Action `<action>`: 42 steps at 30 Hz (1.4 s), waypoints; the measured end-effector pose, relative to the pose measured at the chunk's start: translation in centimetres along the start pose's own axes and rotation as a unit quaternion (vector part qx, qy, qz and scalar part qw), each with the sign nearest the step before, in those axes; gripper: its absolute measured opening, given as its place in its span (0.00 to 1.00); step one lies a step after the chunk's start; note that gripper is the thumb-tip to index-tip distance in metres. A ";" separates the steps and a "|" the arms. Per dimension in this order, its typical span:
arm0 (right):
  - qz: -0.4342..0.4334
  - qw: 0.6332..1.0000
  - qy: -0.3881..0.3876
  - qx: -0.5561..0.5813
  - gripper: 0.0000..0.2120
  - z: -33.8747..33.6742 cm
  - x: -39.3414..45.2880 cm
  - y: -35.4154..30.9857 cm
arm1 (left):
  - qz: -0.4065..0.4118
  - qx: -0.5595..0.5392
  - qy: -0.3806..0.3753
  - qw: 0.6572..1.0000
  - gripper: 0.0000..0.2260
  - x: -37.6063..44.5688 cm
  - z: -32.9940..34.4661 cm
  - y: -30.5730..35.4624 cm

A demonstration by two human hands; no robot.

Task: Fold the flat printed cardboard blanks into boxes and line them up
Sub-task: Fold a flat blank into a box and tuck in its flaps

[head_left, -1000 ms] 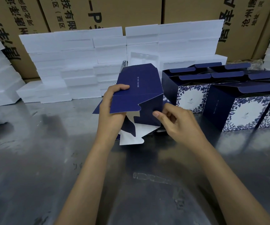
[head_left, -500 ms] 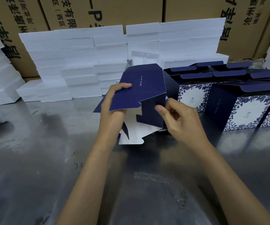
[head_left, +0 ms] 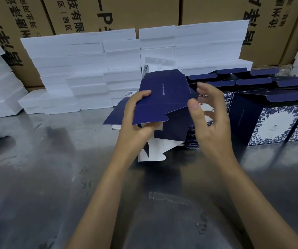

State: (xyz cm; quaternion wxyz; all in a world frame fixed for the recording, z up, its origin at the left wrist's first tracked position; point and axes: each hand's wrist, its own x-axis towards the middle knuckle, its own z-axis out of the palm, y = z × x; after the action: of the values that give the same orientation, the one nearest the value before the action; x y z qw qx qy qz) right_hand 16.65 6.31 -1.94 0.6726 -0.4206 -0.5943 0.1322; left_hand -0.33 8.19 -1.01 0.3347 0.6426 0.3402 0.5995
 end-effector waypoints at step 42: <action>0.038 0.991 -0.097 0.081 0.11 -0.6 0.5 1.0 | -0.003 0.015 -0.006 1.000 0.11 0.2 -0.2 -0.2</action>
State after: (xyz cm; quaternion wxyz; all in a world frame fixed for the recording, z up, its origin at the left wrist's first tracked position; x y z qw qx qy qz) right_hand 17.66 7.05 -2.28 0.6383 -0.3723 -0.6276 0.2452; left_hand -0.50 8.45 -1.10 0.3289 0.6497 0.3494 0.5896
